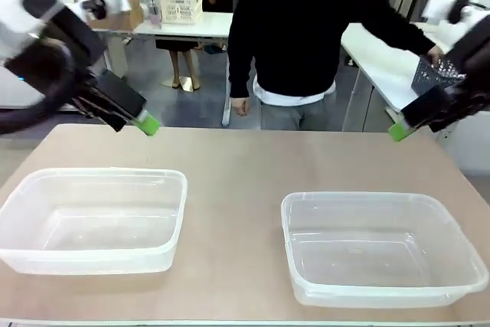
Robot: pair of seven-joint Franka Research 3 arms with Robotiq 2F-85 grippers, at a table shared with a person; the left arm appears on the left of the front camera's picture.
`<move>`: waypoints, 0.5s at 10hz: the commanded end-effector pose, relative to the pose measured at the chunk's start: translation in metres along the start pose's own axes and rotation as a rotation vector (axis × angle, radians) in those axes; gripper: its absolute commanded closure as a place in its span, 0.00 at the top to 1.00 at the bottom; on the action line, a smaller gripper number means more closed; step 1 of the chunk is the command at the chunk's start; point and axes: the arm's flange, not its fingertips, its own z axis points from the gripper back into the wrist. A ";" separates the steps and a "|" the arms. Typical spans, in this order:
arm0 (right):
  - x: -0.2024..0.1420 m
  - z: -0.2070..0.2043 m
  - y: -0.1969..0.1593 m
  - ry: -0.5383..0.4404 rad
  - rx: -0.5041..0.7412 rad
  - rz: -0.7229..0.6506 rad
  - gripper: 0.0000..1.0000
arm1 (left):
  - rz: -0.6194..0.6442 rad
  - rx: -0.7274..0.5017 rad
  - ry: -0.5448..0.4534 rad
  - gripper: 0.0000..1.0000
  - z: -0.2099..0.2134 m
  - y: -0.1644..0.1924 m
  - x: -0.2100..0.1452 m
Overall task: Sort the waste into each basket.
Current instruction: Pick up the Organizing box on the left side of the table and lift it.
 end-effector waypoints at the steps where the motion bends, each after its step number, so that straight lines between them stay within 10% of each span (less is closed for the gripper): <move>1: -0.030 0.040 -0.045 -0.223 0.492 -0.533 1.00 | 0.367 -0.407 -0.165 1.00 0.036 0.046 -0.062; 5: -0.086 0.059 -0.141 -0.530 0.872 -0.951 1.00 | 0.519 -0.385 -0.418 1.00 0.085 0.067 -0.103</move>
